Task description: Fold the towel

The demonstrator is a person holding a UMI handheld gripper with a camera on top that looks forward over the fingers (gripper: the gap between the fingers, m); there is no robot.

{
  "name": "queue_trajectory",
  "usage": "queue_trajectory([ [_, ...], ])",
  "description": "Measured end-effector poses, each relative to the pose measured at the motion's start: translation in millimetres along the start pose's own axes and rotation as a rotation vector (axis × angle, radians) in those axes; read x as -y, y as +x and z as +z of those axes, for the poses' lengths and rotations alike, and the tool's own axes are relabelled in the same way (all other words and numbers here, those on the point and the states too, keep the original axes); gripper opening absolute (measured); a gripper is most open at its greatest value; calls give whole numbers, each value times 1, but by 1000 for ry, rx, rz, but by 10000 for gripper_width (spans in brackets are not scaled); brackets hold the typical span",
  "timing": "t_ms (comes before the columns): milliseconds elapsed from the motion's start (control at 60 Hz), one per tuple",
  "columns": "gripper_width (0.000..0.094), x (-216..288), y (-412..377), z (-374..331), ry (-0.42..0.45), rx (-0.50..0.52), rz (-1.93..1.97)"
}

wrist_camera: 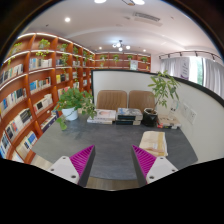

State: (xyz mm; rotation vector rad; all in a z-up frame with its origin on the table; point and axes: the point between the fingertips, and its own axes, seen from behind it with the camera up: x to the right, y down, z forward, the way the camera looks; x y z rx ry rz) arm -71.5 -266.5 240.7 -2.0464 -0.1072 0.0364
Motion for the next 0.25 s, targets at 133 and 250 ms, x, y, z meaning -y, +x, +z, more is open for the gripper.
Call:
queue_trajectory([
  [133, 707, -4, -7, -5, -7, 7, -10],
  [250, 709, -7, -10, -6, -11, 13, -6],
])
